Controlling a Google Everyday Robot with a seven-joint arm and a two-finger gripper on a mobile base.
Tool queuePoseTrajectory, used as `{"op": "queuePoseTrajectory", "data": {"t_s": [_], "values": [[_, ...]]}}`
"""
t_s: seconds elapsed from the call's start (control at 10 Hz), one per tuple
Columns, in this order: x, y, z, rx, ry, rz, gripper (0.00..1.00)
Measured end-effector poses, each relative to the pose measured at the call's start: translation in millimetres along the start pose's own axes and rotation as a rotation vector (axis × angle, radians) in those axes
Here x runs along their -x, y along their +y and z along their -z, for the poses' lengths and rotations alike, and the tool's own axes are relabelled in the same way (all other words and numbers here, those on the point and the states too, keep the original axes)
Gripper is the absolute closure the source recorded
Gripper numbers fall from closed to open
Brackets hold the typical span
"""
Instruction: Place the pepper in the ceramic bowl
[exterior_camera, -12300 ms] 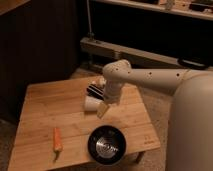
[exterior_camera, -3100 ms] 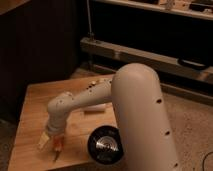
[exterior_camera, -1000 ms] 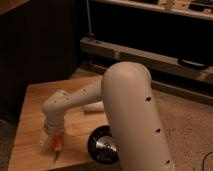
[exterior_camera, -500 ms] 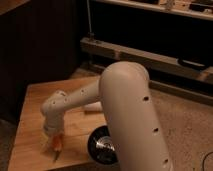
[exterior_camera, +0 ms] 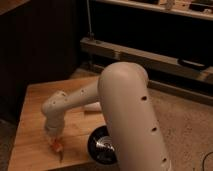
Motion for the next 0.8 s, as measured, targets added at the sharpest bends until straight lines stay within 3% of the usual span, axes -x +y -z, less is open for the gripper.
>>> {"op": "queuePoseTrajectory", "data": {"t_s": [0.8], "values": [[0.4, 7.9, 0.6, -0.037, 0.031, 0.051, 0.69]]}}
